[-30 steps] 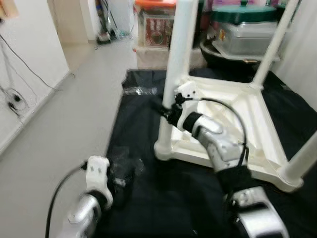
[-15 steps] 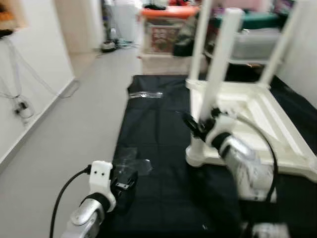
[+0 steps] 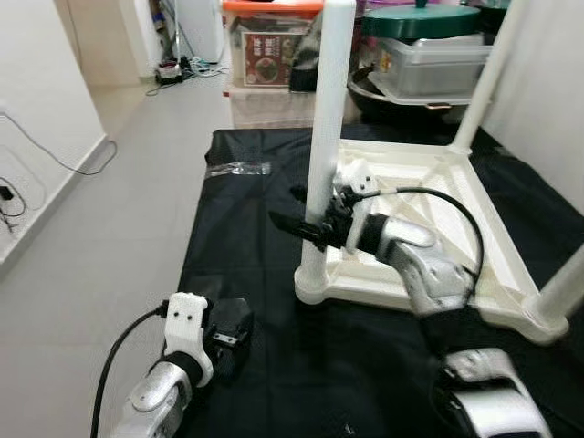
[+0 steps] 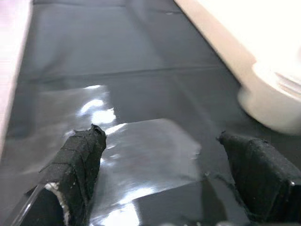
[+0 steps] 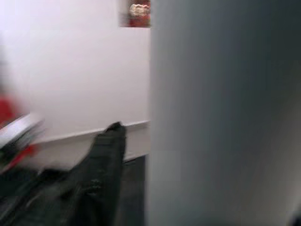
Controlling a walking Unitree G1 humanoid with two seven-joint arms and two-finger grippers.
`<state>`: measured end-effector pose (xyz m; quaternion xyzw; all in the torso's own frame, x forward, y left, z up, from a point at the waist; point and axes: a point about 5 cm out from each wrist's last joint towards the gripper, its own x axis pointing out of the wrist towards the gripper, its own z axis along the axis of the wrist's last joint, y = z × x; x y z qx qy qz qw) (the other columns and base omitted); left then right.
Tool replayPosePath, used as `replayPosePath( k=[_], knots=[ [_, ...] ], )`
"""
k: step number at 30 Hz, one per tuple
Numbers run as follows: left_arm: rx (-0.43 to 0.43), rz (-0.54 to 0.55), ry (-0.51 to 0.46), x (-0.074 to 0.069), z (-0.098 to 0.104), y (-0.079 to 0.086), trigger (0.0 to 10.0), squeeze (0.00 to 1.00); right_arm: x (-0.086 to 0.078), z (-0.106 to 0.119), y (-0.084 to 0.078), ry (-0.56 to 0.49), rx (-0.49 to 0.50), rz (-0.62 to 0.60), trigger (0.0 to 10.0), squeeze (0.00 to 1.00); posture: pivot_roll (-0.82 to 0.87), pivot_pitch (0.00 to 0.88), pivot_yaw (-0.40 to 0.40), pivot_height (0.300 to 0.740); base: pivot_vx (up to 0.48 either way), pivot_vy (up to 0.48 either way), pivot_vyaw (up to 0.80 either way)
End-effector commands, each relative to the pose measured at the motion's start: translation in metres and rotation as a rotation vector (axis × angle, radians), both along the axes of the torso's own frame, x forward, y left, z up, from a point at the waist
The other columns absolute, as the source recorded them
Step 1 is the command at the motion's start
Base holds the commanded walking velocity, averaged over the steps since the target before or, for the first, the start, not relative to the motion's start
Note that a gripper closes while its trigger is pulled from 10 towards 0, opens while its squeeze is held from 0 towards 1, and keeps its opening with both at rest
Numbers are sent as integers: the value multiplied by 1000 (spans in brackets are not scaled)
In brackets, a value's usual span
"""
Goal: Building children table
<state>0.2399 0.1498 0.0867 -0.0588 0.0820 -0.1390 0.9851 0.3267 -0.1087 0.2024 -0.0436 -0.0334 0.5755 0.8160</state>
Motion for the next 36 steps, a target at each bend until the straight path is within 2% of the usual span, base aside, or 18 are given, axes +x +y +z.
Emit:
replayPosePath(
  k=[1, 4, 7, 8, 10, 13, 15, 17, 21, 22, 25, 26, 27, 28, 29, 30, 31, 36],
  knots=[
    [20, 2, 12, -2, -3, 3, 10000, 0, -13, -26, 21, 85, -18, 92, 0, 0, 17, 0, -36, 740, 0, 0, 0],
    [25, -10, 18, -3, -5, 1, 10000, 0, 15, -43, 4, 132, -6, -415, 0, 0, 11, 0, -30, 740, 0, 0, 0],
    [26, -12, 18, -3, -5, 0, 10000, 0, 19, -46, 1, 138, -9, -507, 0, 0, 11, 0, -30, 740, 0, 0, 0],
    [25, -11, 16, -1, -4, 1, 10000, 0, 30, -60, -30, 237, -32, -920, 0, 0, 2, 0, -25, 740, 0, 0, 0],
    [25, -10, 11, 1, -2, 1, 10000, 0, 11, -76, -81, 279, -99, -1466, 0, 0, 5, 0, -24, 740, 0, 0, 0],
    [25, -11, 12, 0, -2, 2, 10000, 0, -11, -73, -89, 263, -100, -1609, 0, 0, -11, 0, -9, 740, 0, 0, 0],
    [24, -15, 13, -1, -2, 1, 10000, 0, -14, -69, -80, 282, -76, -1550, 0, 0, -15, 0, -3, 740, 0, 0, 0],
    [25, -24, 17, -1, -3, 0, 10000, 0, -12, -57, -61, 300, -22, -1393, 10000, 0, -19, 0, 1, 740, 0, 0, 0],
    [25, -31, 16, 1, -3, -2, 10000, 0, -1, -22, -33, 186, 159, -1113, 10000, 94, -16, 0, -1, 740, 0, 0, 0],
    [24, -30, 13, 2, -2, -2, 10000, 0, 2, -8, -21, 162, 246, -991, 10000, 1000, -10, 0, -8, 740, 0, 0, 0],
    [23, -28, 9, 3, -1, -1, 10000, 0, 2, 8, -7, 153, 290, -792, 10000, 1000, 0, 0, -14, 740, 0, 0, 0],
    [23, -22, 7, 2, -1, 1, 10000, 0, -2, 25, 4, 85, 293, -593, 10000, 729, 2, 0, -15, 740, 0, 0, 0],
    [23, -22, 7, 2, -1, 1, 10000, 0, -2, 25, 4, 85, 293, -593, 10000, 729, 2, 0, -15, 740, 0, 0, 0],
    [23, -19, 6, 2, -1, 2, 10000, 0, -10, 36, 11, 44, 281, -388, 10000, 0, 7, 0, -17, 740, 0, 0, 0],
    [23, -19, 6, 2, -1, 2, 10000, 0, -10, 36, 11, 44, 281, -388, 10000, 0, 7, 0, -17, 740, 0, 0, 0],
    [25, -17, 6, 1, -1, 3, 10000, 0, -21, 41, 17, -26, 199, -125, 10000, 0, 22, 0, -26, 740, 0, 0, 0],
    [25, -17, 4, 1, -1, 2, 10000, 0, -22, 37, 20, -40, 145, -55, 10000, 0, 23, 0, -27, 740, 0, 0, 0],
    [29, -15, -3, 3, 1, 2, 10000, 0, -13, 20, 35, 1, 77, 35, 10000, 0, 34, 0, -36, 740, 0, 0, 0]
  ],
)
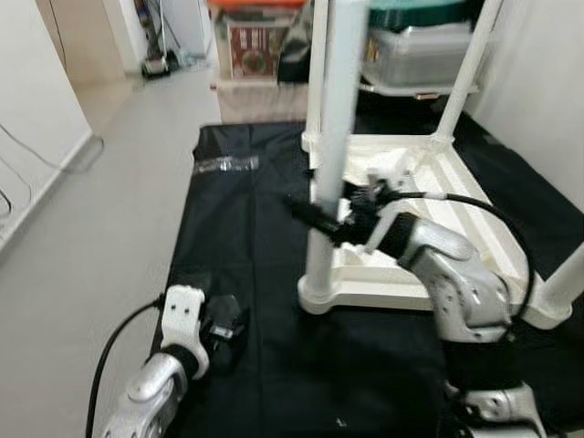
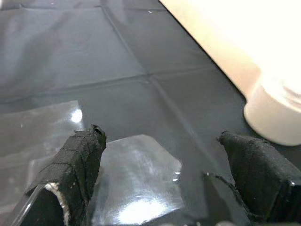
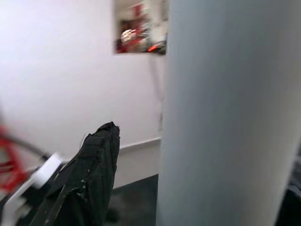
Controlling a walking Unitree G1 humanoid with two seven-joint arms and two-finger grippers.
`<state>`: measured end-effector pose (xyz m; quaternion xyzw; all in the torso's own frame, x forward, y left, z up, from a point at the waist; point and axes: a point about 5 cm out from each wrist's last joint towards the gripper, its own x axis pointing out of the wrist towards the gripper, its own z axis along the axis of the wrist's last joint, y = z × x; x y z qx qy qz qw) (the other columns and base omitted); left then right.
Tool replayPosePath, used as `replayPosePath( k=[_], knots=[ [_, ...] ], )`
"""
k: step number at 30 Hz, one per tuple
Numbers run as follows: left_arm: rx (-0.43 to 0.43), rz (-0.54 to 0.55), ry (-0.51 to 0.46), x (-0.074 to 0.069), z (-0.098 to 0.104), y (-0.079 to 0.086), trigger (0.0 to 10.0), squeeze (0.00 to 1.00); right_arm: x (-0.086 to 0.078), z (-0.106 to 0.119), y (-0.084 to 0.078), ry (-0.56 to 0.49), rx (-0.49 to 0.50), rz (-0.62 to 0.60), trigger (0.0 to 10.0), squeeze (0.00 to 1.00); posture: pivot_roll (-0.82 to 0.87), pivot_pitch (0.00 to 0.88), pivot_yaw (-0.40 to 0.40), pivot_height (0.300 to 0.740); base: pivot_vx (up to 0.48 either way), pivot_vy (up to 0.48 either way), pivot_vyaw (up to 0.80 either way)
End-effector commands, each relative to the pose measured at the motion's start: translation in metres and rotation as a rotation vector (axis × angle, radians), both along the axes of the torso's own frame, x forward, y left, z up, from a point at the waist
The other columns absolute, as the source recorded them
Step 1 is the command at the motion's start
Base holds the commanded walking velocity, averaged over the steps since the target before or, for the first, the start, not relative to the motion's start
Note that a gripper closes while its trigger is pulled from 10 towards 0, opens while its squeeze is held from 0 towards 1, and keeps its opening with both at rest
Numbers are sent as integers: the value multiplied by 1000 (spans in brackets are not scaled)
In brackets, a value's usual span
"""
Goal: Building children table
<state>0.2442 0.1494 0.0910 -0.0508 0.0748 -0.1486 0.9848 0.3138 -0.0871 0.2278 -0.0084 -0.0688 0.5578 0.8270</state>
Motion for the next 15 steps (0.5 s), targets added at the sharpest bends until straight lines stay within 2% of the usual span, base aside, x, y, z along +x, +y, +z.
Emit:
replayPosePath(
  k=[1, 2, 4, 5, 9, 10, 11, 12, 13, 14, 15],
  knots=[
    [18, 5, 14, -1, -3, 2, 10000, 0, 0, -5, 13, 16, -24, 72, 10000, 0, 34, 0, -36, 740, 0, 0, 0],
    [18, 8, 10, 0, -2, 3, 10000, 0, -1, -8, 19, 61, 8, 141, 4980, 0, 42, 0, -42, 740, 0, 0, 0],
    [18, 8, 10, 0, -2, 3, 10000, 0, -1, -8, 19, 61, 8, 141, 4980, 0, 42, 0, -42, 740, 0, 0, 0],
    [19, 11, 8, -1, -2, 3, 10000, 0, -3, -10, 23, 103, 39, 202, 0, 0, 54, 0, -49, 740, 0, 0, 0],
    [20, 12, 10, -3, -1, 3, 10000, 0, -4, -14, 24, 144, 58, 218, 0, 0, 48, 0, -48, 740, 0, 0, 0],
    [23, 10, 15, -5, -3, 3, 10000, 0, 18, -25, 21, 171, 6, -90, 0, 0, 36, 0, -45, 740, 0, 0, 0],
    [23, 10, 15, -5, -3, 3, 10000, 0, 18, -25, 21, 171, 6, -90, 0, 0, 36, 0, -45, 740, 0, 0, 0],
    [24, 10, 20, -6, -5, 2, 10000, 0, 40, -36, 3, 245, 9, -500, 0, 0, 27, 0, -44, 740, 0, 0, 0],
    [24, 10, 20, -6, -5, 2, 10000, 0, 40, -36, 3, 245, 9, -500, 0, 0, 27, 0, -44, 740, 0, 0, 0],
    [23, 10, 23, -6, -5, 2, 10000, 0, 52, -51, -21, 347, 2, -849, 0, 0, 21, 0, -42, 740, 0, 0, 0],
    [21, 10, 24, -5, -6, 0, 10000, 0, 49, -71, -50, 429, -37, -1143, 0, 0, 14, 0, -39, 740, 0, 0, 0]
  ],
)
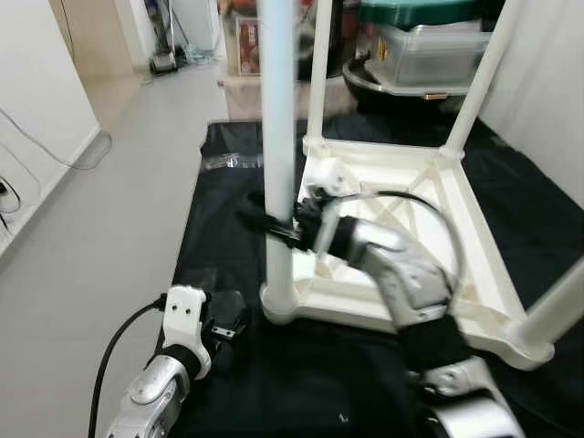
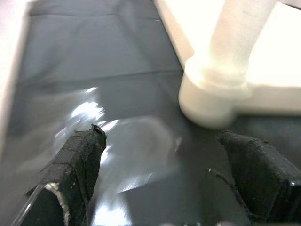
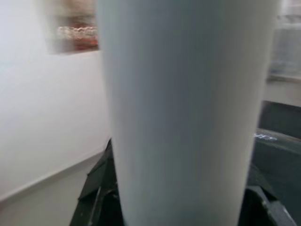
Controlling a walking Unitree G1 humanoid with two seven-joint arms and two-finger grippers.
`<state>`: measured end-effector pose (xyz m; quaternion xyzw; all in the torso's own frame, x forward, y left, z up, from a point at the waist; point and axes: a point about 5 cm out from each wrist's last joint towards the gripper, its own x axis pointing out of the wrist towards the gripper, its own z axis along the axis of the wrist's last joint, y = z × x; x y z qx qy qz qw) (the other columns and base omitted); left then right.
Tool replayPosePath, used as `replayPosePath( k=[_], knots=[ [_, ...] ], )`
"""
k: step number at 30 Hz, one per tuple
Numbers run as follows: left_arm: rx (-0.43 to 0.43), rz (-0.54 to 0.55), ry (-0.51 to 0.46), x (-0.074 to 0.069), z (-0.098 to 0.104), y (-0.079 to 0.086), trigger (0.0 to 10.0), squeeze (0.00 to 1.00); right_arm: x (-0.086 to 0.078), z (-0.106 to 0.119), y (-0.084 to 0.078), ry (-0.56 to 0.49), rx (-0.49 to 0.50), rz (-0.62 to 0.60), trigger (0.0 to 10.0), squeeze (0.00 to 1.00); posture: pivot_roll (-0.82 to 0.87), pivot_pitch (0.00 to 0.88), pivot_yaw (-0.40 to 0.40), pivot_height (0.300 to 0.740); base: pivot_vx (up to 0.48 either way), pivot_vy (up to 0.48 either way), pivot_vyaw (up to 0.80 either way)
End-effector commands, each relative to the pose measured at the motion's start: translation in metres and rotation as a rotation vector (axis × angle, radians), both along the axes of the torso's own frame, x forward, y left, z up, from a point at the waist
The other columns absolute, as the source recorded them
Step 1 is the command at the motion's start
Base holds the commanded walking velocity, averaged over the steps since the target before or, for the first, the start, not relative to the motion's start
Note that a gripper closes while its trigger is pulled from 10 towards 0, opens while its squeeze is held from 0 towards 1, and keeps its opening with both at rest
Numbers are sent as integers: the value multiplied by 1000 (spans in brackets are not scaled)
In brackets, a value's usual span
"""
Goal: Building children table
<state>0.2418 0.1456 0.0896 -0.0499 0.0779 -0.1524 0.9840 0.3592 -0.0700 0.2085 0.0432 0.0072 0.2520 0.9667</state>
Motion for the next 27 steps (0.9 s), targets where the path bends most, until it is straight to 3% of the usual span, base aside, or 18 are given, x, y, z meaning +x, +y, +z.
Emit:
replayPosePath(
  k=[1, 2, 4, 7, 8, 10, 11, 12, 14, 15, 17, 18, 20, 21, 23, 24, 25, 27],
  knots=[
    [19, 18, 18, -3, -4, 4, 10000, 0, 4, -52, -67, 255, -44, -464, 0, 0, 14, 0, -39, 740, 0, 0, 0],
    [16, 17, 17, -2, -4, 2, 10000, 0, -5, -66, -88, 303, -82, -633, 0, 0, 15, 0, -36, 740, 0, 0, 0],
    [11, 13, 16, -1, -4, 0, 10000, 0, -25, -80, -107, 328, -134, -782, 0, 0, 13, 0, -33, 740, 0, 0, 0],
    [7, 6, 18, -1, -4, -1, 10000, 0, -38, -78, -101, 290, -125, -742, 0, 0, -12, 0, -18, 740, 0, 0, 0],
    [8, 3, 19, -1, -5, -1, 10000, 0, -40, -77, -91, 280, -113, -637, 7373, 0, -13, 0, -18, 740, 0, 0, 0],
    [9, 2, 20, -1, -6, 0, 10000, 0, -40, -76, -85, 276, -105, -562, 7373, 0, -14, 0, -18, 740, 0, 0, 0],
    [9, 1, 20, 0, -6, 0, 10000, 0, -39, -71, -77, 249, -74, -464, 10000, 0, -15, 0, -20, 740, 0, 0, 0],
    [9, 1, 20, 1, -6, 1, 10000, 0, -39, -63, -65, 216, -29, -300, 10000, 0, -16, 0, -20, 740, 0, 0, 0],
    [9, 2, 20, 1, -6, 1, 10000, 0, -39, -58, -57, 194, 1, -196, 10000, 0, -15, 0, -22, 740, 0, 0, 0],
    [9, 2, 19, 2, -6, 1, 10000, 0, -36, -48, -50, 155, 53, -102, 10000, 1000, -14, 0, -23, 740, 0, 0, 0],
    [9, 2, 19, 2, -6, 1, 10000, 0, -31, -36, -45, 108, 65, -52, 10000, 1000, -12, 0, -26, 740, 0, 0, 0],
    [7, 4, 17, 2, -6, 1, 10000, 0, -23, -20, -41, 57, 83, 41, 10000, 447, -3, 0, -33, 740, 0, 0, 0],
    [6, 6, 15, 3, -6, 2, 10000, 0, -20, -8, -38, 24, 93, 104, 10000, 447, -3, 0, -33, 740, 0, 0, 0],
    [6, 8, 14, 3, -7, 2, 10000, 0, -18, 4, -34, -20, 100, 199, 10000, 0, 2, 0, -39, 740, 0, 0, 0],
    [5, 11, 11, 3, -6, 1, 10000, 0, -25, 22, -23, -90, 124, 434, 10000, 0, 14, 0, -45, 740, 0, 0, 0],
    [5, 11, 11, 3, -6, 1, 10000, 0, -25, 22, -23, -90, 124, 434, 10000, 0, 14, 0, -45, 740, 0, 0, 0],
    [4, 14, 7, 4, -6, 1, 10000, 0, -33, 24, -13, -125, 101, 618, 10000, 0, 20, 0, -46, 740, 0, 0, 0],
    [4, 15, 6, 4, -5, 2, 10000, 0, -36, 22, -10, -134, 78, 674, 10000, 0, 20, 0, -46, 740, 0, 0, 0]
  ],
)
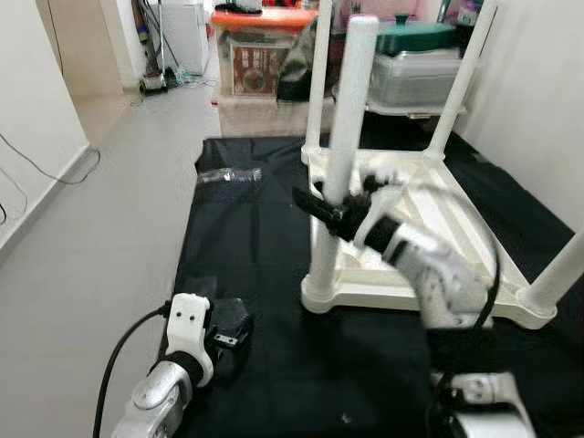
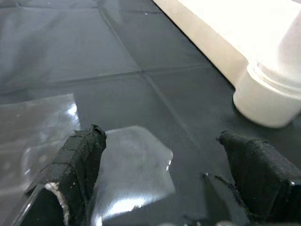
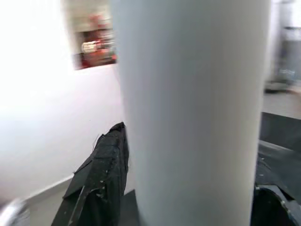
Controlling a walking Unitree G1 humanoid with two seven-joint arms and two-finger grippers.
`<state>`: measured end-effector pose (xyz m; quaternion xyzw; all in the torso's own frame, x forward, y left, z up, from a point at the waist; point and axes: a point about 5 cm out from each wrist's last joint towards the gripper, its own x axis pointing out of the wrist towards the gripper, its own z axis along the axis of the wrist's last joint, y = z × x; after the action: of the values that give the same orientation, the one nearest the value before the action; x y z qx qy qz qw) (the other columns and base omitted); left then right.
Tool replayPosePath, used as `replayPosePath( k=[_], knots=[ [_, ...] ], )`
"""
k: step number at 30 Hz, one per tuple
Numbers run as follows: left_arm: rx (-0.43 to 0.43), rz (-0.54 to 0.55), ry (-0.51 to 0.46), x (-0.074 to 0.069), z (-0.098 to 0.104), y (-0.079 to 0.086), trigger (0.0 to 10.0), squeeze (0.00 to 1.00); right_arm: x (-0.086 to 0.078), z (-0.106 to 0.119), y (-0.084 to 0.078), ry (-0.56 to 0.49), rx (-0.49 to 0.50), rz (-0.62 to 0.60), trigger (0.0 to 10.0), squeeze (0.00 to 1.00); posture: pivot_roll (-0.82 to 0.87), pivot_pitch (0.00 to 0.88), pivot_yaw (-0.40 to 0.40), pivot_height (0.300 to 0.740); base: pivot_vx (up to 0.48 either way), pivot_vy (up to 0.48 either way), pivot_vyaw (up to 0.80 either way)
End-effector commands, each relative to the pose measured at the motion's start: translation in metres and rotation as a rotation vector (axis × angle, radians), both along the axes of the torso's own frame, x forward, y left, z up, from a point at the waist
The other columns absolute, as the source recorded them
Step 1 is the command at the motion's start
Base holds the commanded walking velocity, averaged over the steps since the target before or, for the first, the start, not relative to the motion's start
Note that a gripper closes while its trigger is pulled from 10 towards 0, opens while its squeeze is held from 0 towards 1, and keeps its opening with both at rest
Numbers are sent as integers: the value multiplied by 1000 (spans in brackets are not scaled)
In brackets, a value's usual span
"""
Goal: Building children table
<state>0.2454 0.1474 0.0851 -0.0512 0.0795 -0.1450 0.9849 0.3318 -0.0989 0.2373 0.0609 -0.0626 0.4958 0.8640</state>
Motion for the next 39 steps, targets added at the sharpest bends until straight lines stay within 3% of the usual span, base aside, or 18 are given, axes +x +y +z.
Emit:
replayPosePath(
  k=[1, 4, 5, 6, 7, 10, 13, 15, 19, 20, 21, 22, 23, 26, 27, 30, 32, 39],
  knots=[
    [6, 0, 2, 0, -1, 0, 10000, 0, -13, -12, 24, -3, -43, 214, 10000, 0, 28, 0, -49, 740, 0, 0, 0],
    [8, -1, 2, -1, -1, 0, 10000, 0, -18, -20, 28, 7, -63, 275, 8627, 0, 29, 0, -50, 740, 0, 0, 0],
    [10, -1, 2, -1, 0, 1, 10000, 0, -22, -29, 30, 19, -81, 309, 4039, 0, 31, 0, -51, 740, 0, 0, 0],
    [10, -1, 2, -1, 0, 1, 10000, 0, -22, -29, 30, 19, -81, 309, 4039, 0, 31, 0, -51, 740, 0, 0, 0],
    [12, 1, 2, -2, 0, 2, 10000, 0, -23, -36, 31, 55, -79, 291, 0, 0, 29, 0, -50, 740, 0, 0, 0],
    [13, 2, 2, -2, 1, 2, 10000, 0, -13, -45, 29, 97, -87, 143, 0, 0, 20, 0, -46, 740, 0, 0, 0],
    [14, 0, 6, -4, 0, 1, 10000, 0, 24, -73, 0, 253, -215, -536, 0, 0, 14, 0, -44, 740, 0, 0, 0],
    [12, -3, 7, -5, 0, -1, 10000, 0, 24, -91, -40, 345, -280, -938, 0, 0, 2, 0, -41, 740, 0, 0, 0],
    [6, -10, 12, -6, -1, -5, 10000, 0, -12, -107, -86, 390, -383, -1298, 0, 0, -9, 0, -27, 740, 0, 0, 0],
    [6, -10, 12, -6, -1, -5, 10000, 0, -12, -107, -86, 390, -383, -1298, 0, 0, -9, 0, -27, 740, 0, 0, 0],
    [6, -17, 13, -6, -2, -6, 10000, 0, -18, -101, -81, 356, -377, -1263, 4745, 0, -13, 0, -24, 740, 0, 0, 0],
    [6, -17, 13, -6, -2, -6, 10000, 0, -18, -101, -81, 356, -377, -1263, 4745, 0, -13, 0, -24, 740, 0, 0, 0],
    [7, -22, 14, -6, -2, -7, 10000, 0, -22, -94, -77, 323, -359, -1228, 10000, 0, -18, 0, -22, 740, 0, 0, 0],
    [8, -25, 11, -5, -1, -7, 10000, 0, -19, -82, -66, 264, -278, -1125, 10000, 0, -17, 0, -22, 740, 0, 0, 0],
    [8, -24, 10, -4, 0, -6, 10000, 0, -15, -72, -59, 218, -205, -1063, 10000, 1000, -16, 0, -23, 740, 0, 0, 0],
    [8, -20, 8, -4, 0, -5, 10000, 0, -2, -48, -33, 97, -144, -851, 10000, 1000, -6, 0, -28, 740, 0, 0, 0],
    [9, -18, 9, -5, -1, -3, 10000, 0, 7, -36, -18, 100, -77, -610, 10000, 0, -3, 0, -29, 740, 0, 0, 0],
    [13, -12, 5, -3, -2, -1, 10000, 0, 7, -23, -6, -21, -116, -213, 10000, 0, 22, 0, -43, 740, 0, 0, 0]
  ],
)
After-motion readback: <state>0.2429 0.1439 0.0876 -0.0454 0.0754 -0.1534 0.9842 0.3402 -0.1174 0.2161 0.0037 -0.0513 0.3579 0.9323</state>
